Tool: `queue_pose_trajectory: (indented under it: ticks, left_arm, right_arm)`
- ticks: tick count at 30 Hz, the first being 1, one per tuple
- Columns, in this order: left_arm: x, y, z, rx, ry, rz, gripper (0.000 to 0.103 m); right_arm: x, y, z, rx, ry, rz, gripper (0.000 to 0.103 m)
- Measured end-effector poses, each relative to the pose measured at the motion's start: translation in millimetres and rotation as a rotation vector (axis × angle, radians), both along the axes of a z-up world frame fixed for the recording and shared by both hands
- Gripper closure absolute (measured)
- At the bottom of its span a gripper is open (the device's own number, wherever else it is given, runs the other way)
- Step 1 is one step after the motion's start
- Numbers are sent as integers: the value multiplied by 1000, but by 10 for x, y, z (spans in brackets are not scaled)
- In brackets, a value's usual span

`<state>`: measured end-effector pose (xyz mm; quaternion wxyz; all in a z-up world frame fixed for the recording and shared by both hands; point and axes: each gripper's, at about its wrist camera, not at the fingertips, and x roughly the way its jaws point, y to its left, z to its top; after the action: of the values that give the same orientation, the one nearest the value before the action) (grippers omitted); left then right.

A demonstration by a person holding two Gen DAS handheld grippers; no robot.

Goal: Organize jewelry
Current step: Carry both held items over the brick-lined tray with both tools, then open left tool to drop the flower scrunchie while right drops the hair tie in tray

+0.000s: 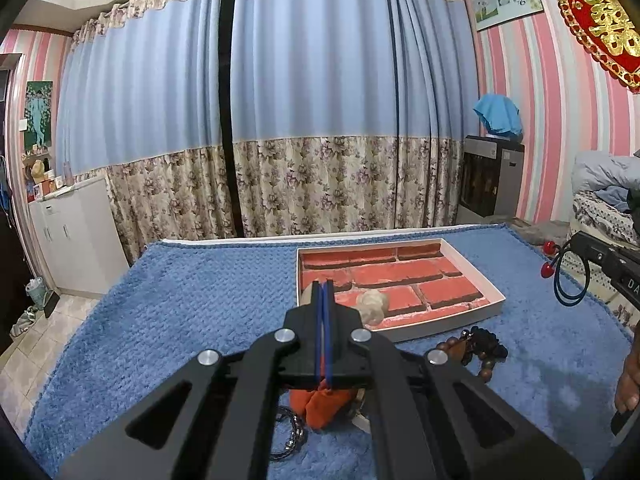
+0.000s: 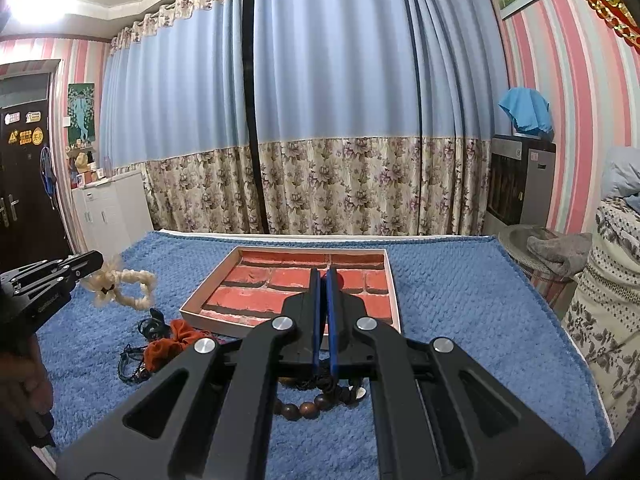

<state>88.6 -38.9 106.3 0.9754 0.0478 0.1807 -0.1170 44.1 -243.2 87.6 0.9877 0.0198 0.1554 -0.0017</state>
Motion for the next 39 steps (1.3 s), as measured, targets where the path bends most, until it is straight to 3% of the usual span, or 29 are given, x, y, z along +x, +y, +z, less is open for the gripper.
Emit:
queue_pose_trajectory:
  ticks: [9,15,20,26,39]
  left_arm:
    - [105,-60,92,-4,-32,-9,102]
    - [340,-173,166,-44,-58,-51,102]
    - [601,-311,159,-44,-79,-23,102]
    - [959,-438,-8,-49,-43,5,102]
    - [1628,-579,-754,-23,154,29,102]
  right_arm:
    - [84,-58,68,-5,-9,-10,99]
    - [266,-115,141,1,-39,-12,99]
    - [528,-196,98,1,-36,-18,99]
    - [893,-298,-108,13,7,-16,99]
    - [1750,-470,-637,40,153,13,99]
